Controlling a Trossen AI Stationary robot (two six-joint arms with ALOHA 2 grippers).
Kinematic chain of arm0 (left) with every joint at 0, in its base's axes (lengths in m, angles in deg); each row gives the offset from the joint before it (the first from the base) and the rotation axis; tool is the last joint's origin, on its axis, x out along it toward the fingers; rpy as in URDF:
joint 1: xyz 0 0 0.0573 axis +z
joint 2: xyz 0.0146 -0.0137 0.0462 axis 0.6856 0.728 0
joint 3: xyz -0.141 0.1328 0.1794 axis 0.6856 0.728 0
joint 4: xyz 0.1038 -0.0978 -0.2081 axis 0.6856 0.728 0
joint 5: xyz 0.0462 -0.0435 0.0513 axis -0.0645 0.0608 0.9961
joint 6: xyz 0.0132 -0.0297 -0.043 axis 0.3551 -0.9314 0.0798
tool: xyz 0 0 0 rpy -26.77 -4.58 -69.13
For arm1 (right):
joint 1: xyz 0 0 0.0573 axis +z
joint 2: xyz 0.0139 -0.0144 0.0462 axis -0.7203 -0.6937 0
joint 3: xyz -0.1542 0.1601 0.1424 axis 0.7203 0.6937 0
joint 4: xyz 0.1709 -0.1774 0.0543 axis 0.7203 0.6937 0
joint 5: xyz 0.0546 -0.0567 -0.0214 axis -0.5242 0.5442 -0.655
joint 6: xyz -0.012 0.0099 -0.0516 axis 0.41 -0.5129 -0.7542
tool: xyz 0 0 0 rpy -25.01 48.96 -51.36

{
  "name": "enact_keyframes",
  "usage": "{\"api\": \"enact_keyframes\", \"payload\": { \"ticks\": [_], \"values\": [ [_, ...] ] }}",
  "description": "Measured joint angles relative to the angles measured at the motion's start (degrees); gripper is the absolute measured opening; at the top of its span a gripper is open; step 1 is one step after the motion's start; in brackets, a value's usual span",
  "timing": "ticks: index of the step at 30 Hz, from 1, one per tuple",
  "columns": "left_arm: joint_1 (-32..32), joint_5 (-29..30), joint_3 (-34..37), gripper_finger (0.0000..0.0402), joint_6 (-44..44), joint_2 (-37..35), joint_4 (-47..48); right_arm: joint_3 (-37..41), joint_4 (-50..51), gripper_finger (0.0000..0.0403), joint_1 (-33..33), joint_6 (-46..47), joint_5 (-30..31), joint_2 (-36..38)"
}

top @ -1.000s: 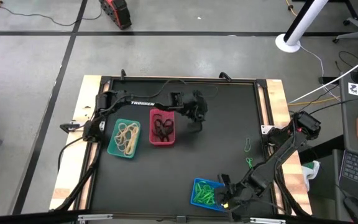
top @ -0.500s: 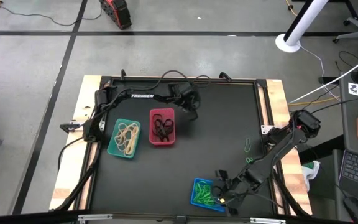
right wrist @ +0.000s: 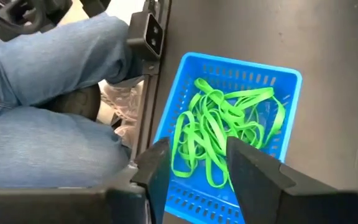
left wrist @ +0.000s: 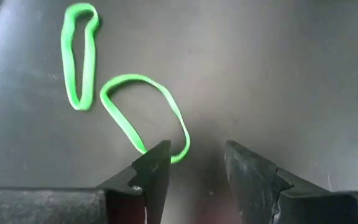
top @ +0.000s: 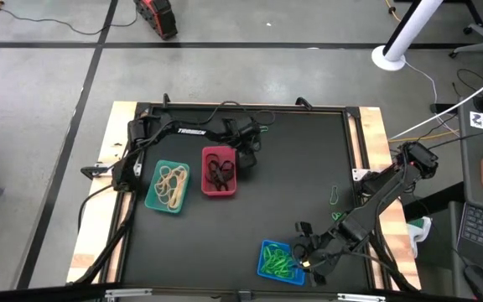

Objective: Sort rubber bands into baskets
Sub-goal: Put the green rubber band into the blue bin

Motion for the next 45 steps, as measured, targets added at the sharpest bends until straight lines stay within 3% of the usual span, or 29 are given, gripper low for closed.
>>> {"api": "enact_keyframes", "payload": {
  "ticks": [12,20,25,45],
  "values": [
    [-0.09,0.76,0.23,0.0150,2.63,-0.04,-8.68,0.01,0.09,0.0157,-0.09,-0.04,0.32,-0.02],
    [-0.40,1.12,0.27,0.0150,1.29,2.58,-8.97,0.02,0.03,0.0157,-0.07,-0.04,0.34,-0.06],
    [-0.34,6.08,0.28,0.0150,-0.35,2.80,-10.03,0.02,0.02,0.0157,-0.02,-0.04,0.34,-0.09],
    [-1.01,5.57,0.28,0.0151,4.71,2.82,-6.09,0.02,-0.07,0.0157,0.02,-0.04,0.34,-0.11]
  ]
}}
